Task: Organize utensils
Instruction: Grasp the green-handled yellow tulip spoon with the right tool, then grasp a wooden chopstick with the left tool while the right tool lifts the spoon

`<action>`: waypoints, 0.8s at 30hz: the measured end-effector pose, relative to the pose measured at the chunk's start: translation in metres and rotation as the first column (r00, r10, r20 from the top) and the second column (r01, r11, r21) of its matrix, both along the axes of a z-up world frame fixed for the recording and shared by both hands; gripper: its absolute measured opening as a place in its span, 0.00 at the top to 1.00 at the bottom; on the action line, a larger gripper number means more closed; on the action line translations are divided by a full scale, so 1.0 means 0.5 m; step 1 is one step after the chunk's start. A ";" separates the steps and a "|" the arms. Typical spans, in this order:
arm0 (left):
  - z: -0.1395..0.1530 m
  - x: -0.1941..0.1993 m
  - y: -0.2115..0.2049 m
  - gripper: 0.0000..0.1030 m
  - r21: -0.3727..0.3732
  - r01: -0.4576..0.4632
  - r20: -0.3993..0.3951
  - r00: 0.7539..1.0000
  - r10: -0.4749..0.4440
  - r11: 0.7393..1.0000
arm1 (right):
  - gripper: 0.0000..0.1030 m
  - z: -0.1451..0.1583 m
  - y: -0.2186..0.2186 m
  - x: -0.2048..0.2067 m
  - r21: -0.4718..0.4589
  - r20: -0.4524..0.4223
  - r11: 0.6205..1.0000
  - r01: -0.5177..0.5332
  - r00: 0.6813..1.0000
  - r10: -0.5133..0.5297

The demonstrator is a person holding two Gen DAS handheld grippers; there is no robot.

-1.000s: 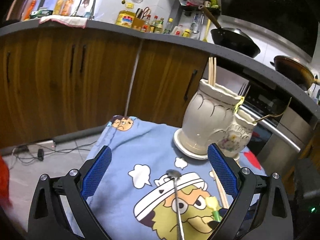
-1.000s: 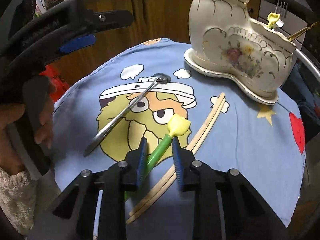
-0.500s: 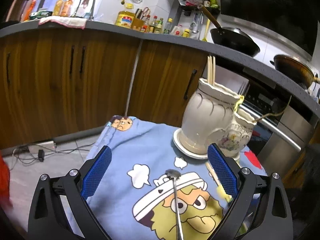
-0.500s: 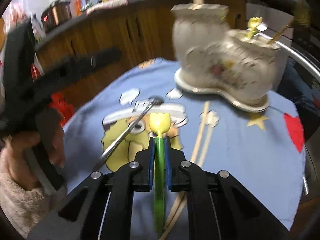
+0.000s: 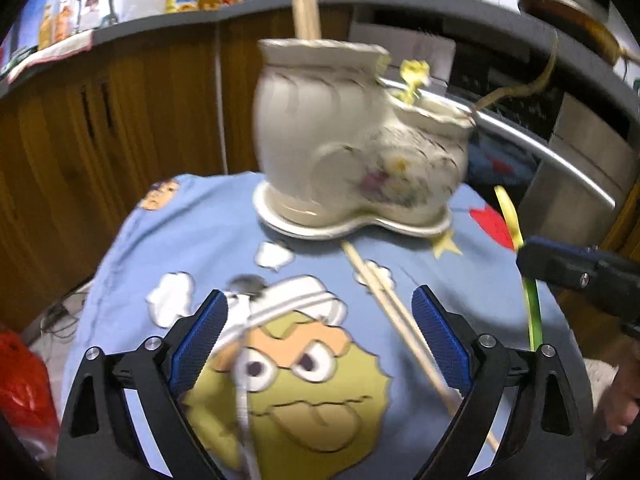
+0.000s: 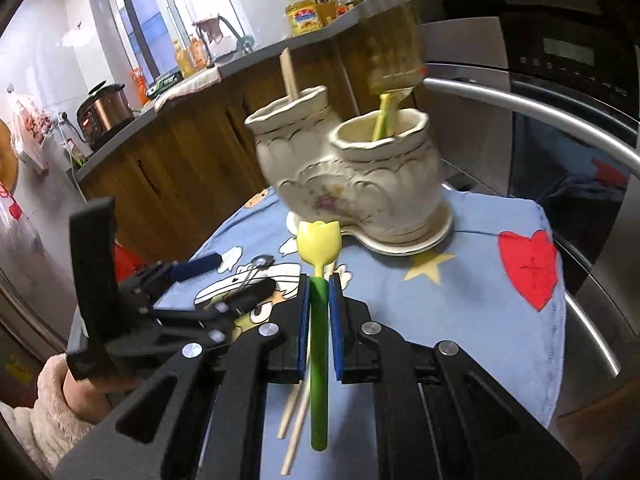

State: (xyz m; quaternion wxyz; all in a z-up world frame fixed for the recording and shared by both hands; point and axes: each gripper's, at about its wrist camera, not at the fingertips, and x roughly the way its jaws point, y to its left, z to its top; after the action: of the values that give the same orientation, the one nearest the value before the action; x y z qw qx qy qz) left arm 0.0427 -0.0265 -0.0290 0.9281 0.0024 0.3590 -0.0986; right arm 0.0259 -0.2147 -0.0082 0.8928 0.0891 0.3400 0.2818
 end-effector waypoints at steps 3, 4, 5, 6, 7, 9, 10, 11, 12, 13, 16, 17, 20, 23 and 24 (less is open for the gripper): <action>-0.013 0.011 -0.031 0.27 0.040 0.010 -0.042 0.999 -0.008 0.999 | 0.91 0.002 -0.019 -0.005 -0.005 0.021 1.000 0.015 1.000 -0.015; -0.020 0.014 -0.041 0.34 0.044 0.015 -0.059 0.998 -0.012 0.999 | 0.91 0.003 -0.025 -0.004 -0.003 0.026 1.000 0.017 1.000 -0.017; -0.026 0.015 -0.049 0.38 0.047 0.022 -0.072 0.997 -0.019 0.999 | 0.91 0.003 -0.032 -0.006 0.001 0.025 1.000 0.017 1.000 -0.017; -0.033 0.016 -0.057 0.47 0.055 0.028 -0.085 0.996 -0.023 0.998 | 0.91 0.002 -0.038 -0.009 0.009 0.023 1.000 0.016 1.000 -0.017; -0.040 0.017 -0.063 0.53 0.064 0.034 -0.099 0.995 -0.028 0.997 | 0.91 0.002 -0.045 -0.009 0.019 0.020 1.000 0.017 1.000 -0.017; -0.049 0.015 -0.068 0.55 0.068 0.037 -0.109 0.994 -0.029 0.997 | 0.91 0.004 -0.049 -0.010 0.029 0.021 0.999 0.018 1.000 -0.019; -0.050 0.013 -0.070 0.59 0.072 0.038 -0.109 0.994 -0.030 0.997 | 0.91 0.006 -0.054 -0.011 0.035 0.022 0.999 0.019 1.000 -0.019; -0.050 0.013 -0.070 0.61 0.070 0.044 -0.113 0.993 -0.036 0.997 | 0.91 0.008 -0.054 -0.011 0.039 0.022 0.999 0.018 1.000 -0.018; -0.050 0.013 -0.071 0.62 0.070 0.045 -0.119 0.992 -0.037 0.997 | 0.91 0.009 -0.056 -0.012 0.044 0.024 0.999 0.015 1.000 -0.017; -0.050 0.014 -0.071 0.62 0.070 0.044 -0.124 0.992 -0.035 0.997 | 0.91 0.011 -0.058 -0.015 0.048 0.027 0.999 0.012 1.000 -0.014; -0.048 0.025 -0.075 0.62 0.078 0.044 -0.144 0.989 -0.033 0.996 | 0.91 0.012 -0.056 -0.022 0.047 0.037 0.999 0.005 0.999 -0.007; -0.047 0.028 -0.081 0.62 0.090 0.042 -0.146 0.989 -0.029 0.995 | 0.91 0.012 -0.054 -0.023 0.046 0.036 0.999 0.003 0.999 -0.005; -0.046 0.036 -0.097 0.68 0.136 0.057 -0.147 0.988 -0.037 0.989 | 0.91 0.012 -0.050 -0.027 0.047 0.039 0.999 -0.006 0.999 0.004; -0.043 0.033 -0.096 0.88 0.154 0.079 -0.154 0.986 -0.055 0.985 | 0.91 0.013 -0.051 -0.030 0.046 0.045 0.999 -0.011 0.999 0.009; -0.044 0.031 -0.094 0.89 0.151 0.087 -0.157 0.986 -0.063 0.985 | 0.91 0.013 -0.052 -0.030 0.046 0.045 0.999 -0.010 0.999 0.008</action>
State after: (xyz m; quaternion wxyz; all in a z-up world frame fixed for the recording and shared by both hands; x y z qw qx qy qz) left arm 0.0581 -0.0734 -0.0509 0.8906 0.0816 0.4350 -0.1046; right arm 0.0107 -0.2409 -0.0015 0.8967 0.1019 0.3135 0.2955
